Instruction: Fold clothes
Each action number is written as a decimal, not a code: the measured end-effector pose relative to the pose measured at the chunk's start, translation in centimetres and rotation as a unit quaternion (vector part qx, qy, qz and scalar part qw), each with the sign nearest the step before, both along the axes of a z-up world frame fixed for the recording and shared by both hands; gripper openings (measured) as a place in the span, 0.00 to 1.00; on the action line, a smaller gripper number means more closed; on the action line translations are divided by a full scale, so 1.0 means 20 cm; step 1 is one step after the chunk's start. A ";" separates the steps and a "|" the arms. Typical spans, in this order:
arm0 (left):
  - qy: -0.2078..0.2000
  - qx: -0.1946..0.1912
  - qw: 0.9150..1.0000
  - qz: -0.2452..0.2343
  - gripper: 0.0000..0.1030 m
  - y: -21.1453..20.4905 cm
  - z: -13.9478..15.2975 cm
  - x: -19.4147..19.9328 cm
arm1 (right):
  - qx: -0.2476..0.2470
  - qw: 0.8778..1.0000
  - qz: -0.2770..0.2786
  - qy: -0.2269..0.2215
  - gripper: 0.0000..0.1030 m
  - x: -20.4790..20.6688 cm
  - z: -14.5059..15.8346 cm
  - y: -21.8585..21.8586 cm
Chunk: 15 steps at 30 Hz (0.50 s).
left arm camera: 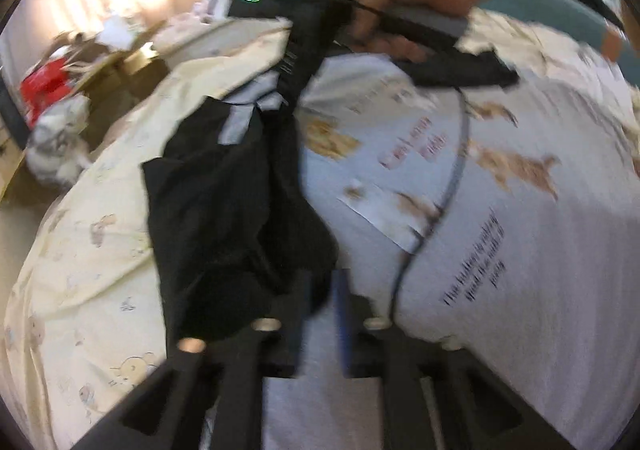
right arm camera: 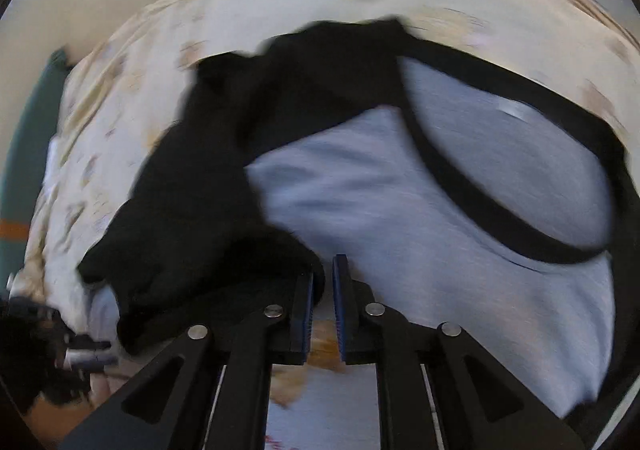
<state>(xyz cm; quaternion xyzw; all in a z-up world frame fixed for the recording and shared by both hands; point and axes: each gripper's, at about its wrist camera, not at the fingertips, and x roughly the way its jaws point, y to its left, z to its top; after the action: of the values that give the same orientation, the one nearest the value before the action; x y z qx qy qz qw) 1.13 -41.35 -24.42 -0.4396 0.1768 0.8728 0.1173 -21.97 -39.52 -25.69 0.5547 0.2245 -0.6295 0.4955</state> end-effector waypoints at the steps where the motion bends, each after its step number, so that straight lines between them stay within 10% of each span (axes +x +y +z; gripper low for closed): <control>1: -0.001 0.006 1.000 -0.005 0.34 0.01 0.01 0.01 | -0.003 1.000 0.009 0.013 0.25 0.01 0.03 -0.01; 9: 0.023 0.067 0.992 0.106 0.50 -0.25 0.14 0.11 | 0.007 0.987 0.075 0.142 0.26 0.11 0.24 -0.07; 15: -0.035 0.096 0.975 0.199 0.50 -0.48 -0.02 0.07 | 0.014 0.990 0.062 0.129 0.27 0.18 0.28 -0.07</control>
<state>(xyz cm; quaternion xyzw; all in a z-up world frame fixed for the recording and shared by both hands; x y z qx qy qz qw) 2.49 -51.00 -24.73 -0.4832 -0.0035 0.8754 -0.0111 -18.31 -40.98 -20.06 0.4603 0.3295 -0.6606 0.4931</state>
